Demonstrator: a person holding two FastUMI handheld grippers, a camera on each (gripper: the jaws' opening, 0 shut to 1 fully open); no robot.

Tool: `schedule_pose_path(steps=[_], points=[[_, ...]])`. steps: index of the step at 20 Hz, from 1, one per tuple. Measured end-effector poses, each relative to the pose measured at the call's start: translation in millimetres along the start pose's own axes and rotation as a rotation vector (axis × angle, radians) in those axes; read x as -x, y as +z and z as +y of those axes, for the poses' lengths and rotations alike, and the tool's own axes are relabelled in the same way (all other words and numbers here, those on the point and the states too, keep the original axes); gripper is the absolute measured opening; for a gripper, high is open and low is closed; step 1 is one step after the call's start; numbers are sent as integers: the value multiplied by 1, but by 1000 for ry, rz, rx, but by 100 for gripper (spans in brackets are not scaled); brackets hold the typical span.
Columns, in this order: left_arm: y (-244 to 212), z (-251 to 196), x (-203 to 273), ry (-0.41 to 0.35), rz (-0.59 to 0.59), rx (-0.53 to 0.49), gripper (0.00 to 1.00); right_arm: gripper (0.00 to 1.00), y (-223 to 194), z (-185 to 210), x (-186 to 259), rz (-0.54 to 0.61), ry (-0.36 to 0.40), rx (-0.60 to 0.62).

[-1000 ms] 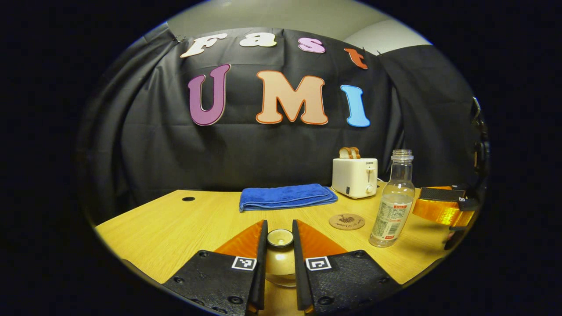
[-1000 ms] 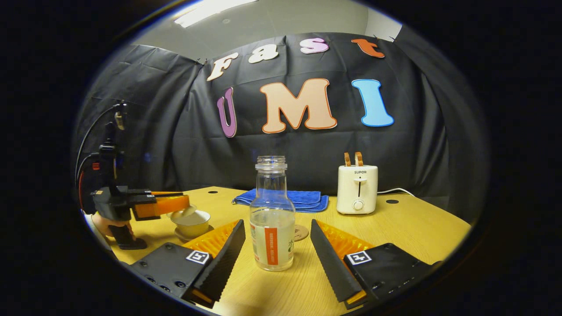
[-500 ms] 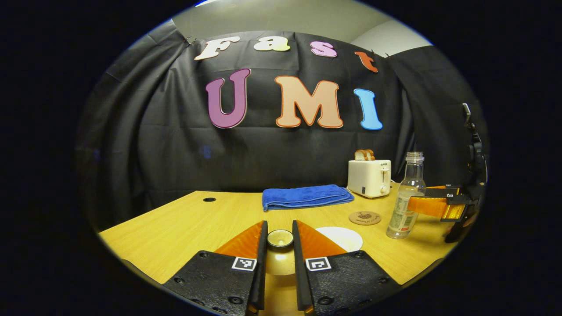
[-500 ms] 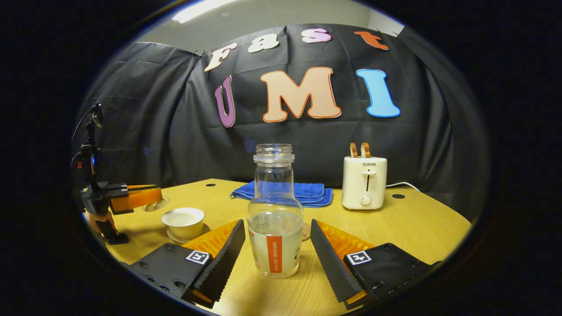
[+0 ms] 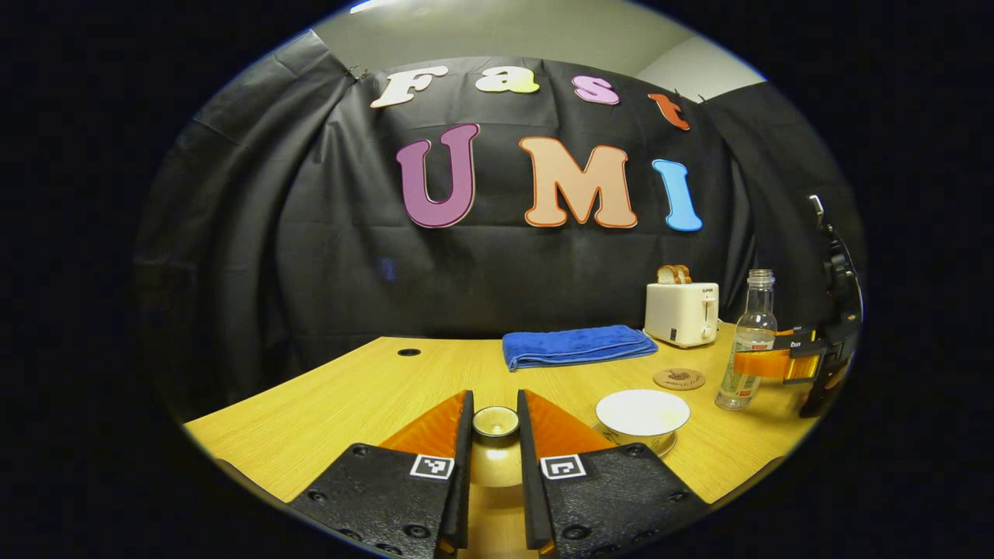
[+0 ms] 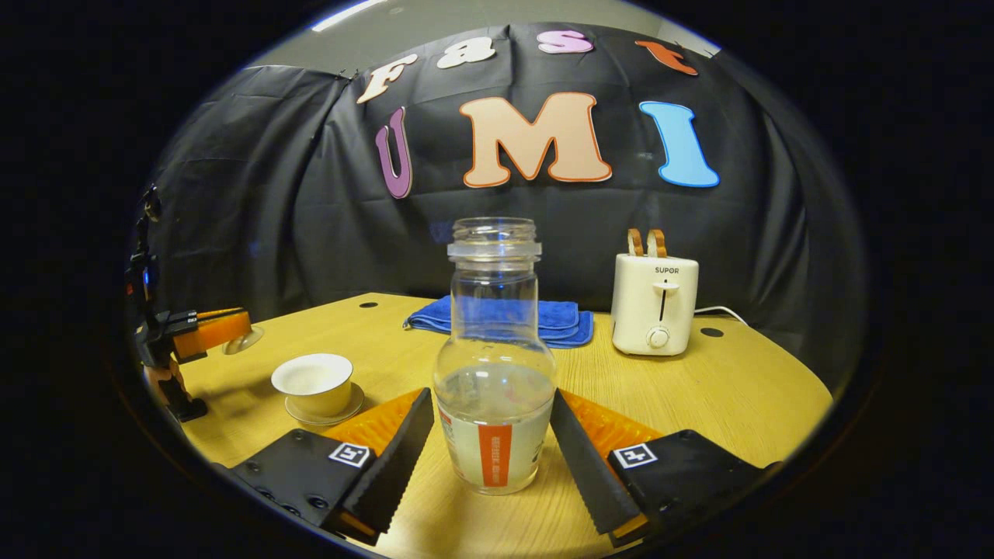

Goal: Open the teacup lid with one hand, grasp the water bottle and pour water into the teacup with the other hand; after pouring, place the water bottle on the coaster and then close the teacup lid.

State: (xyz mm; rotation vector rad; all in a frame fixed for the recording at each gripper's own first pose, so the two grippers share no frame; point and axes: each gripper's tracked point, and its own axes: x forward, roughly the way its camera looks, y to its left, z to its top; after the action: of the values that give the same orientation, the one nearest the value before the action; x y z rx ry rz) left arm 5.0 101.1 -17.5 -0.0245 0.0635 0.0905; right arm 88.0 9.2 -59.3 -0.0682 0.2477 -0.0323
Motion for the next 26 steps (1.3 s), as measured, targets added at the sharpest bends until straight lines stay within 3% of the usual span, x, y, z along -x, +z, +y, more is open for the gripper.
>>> schedule_pose_path(steps=[3, 5, 14, 19, 26], points=[[-1, 7, 1, 20, -1, 0, 26, 93, -1, -5, -5, 8, -23, -11], [-2, 7, -1, 22, -1, 0, 26, 81, -1, -3, -6, 5, -25, 0], [-4, 11, -4, 30, -6, 0, 26, 83, 1, 5, -6, -5, -58, 104], [-4, 12, -7, 34, -7, -1, 26, 82, 3, 13, -9, -11, -74, 231], [-5, 10, -7, 28, -10, -1, 26, 82, 2, 23, -11, -25, -141, 561]])
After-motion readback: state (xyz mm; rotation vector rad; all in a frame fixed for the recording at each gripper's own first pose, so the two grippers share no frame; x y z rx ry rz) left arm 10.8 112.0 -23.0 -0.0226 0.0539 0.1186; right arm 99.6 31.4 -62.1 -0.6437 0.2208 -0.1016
